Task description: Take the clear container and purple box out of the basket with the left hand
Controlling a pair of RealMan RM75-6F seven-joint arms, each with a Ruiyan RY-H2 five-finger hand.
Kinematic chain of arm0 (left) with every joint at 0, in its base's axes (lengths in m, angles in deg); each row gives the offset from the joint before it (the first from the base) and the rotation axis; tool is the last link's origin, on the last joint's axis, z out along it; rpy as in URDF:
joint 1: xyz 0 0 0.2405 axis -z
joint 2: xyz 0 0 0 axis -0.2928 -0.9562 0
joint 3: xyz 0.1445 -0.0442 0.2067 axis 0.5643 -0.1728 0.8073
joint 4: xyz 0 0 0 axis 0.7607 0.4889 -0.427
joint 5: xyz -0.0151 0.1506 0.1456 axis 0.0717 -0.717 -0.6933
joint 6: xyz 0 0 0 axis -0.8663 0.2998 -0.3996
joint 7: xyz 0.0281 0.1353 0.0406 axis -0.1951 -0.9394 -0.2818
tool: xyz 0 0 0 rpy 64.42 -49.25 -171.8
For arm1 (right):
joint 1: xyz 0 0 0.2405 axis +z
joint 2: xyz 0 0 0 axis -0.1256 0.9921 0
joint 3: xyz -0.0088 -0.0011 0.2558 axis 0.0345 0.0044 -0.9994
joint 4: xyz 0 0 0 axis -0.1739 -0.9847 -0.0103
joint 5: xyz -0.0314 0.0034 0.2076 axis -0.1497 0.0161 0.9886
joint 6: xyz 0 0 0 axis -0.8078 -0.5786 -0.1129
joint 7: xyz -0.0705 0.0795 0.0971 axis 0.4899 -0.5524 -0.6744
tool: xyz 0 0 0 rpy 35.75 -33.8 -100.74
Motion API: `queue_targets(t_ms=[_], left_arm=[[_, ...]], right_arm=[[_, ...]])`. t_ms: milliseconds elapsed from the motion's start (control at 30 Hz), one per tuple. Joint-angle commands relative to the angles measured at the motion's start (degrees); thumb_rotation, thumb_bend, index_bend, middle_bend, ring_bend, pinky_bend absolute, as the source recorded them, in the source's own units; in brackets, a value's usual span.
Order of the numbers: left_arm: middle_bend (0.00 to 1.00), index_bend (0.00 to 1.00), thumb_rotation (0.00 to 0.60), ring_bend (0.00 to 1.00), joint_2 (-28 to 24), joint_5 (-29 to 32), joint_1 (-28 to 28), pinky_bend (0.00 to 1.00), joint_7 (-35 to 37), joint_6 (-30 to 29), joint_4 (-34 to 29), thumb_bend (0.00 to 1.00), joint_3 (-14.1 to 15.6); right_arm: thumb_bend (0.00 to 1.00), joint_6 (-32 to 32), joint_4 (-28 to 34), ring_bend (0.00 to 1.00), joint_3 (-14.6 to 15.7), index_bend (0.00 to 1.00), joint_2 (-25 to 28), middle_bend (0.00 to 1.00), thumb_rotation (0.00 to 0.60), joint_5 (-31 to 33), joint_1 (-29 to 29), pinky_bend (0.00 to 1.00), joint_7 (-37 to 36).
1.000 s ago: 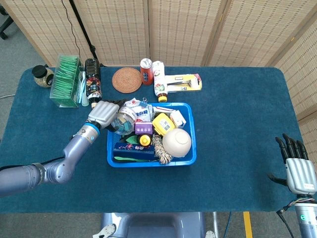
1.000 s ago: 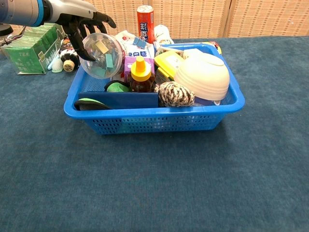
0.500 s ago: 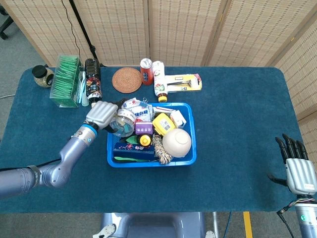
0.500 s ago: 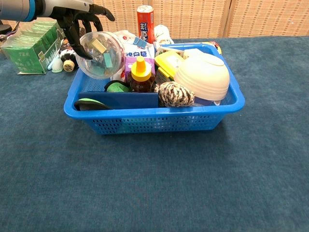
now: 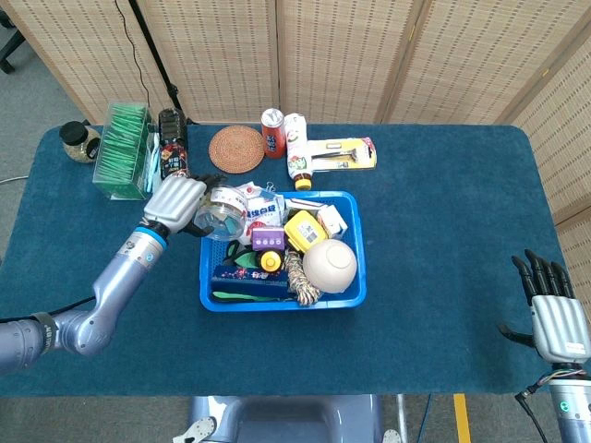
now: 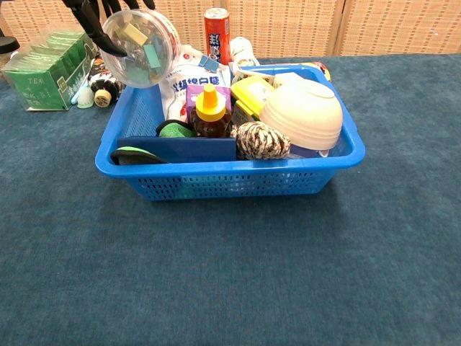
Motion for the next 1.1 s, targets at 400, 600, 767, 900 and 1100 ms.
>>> queue_targets(t_ms=[400, 600, 767, 900, 1100], left_arm=[[0.49, 0.21, 0.600, 0.43, -15.14, 3.18, -4.38, 0.49, 4.91, 11.89, -5.48, 0.35, 3.68], [0.49, 0.21, 0.600, 0.43, -14.82, 0.38, -7.78, 0.49, 11.51, 21.46, -0.76, 0.35, 5.69], [0.49, 0.21, 0.600, 0.42, -11.42, -3.18, -10.82, 0.49, 16.05, 24.43, 4.34, 0.35, 6.12], [0.49, 0.21, 0.600, 0.42, -8.28, -5.93, -12.53, 0.49, 19.18, 26.71, 8.89, 0.35, 6.21], [0.44, 0.19, 0.600, 0.38, -5.23, -9.00, -13.22, 0.46, 21.79, 28.26, 13.06, 0.35, 5.77]], right_arm=[[0.00, 0.24, 0.56, 0.00, 0.78, 0.00, -0.27, 0.00, 0.600, -1.07, 0.12, 0.00, 0.99], [0.00, 0.43, 0.83, 0.00, 1.06, 0.00, -0.35, 0.00, 0.600, -1.36, 0.20, 0.00, 1.35], [0.00, 0.51, 1.03, 0.00, 1.24, 0.00, -0.32, 0.00, 0.600, -1.57, 0.21, 0.00, 1.41], [0.00, 0.54, 1.07, 0.00, 1.35, 0.00, -0.33, 0.00, 0.600, -1.73, 0.23, 0.00, 1.51], [0.00, 1.05, 1.08, 0.00, 1.47, 0.00, -0.43, 0.00, 0.600, -1.56, 0.41, 0.00, 1.78]])
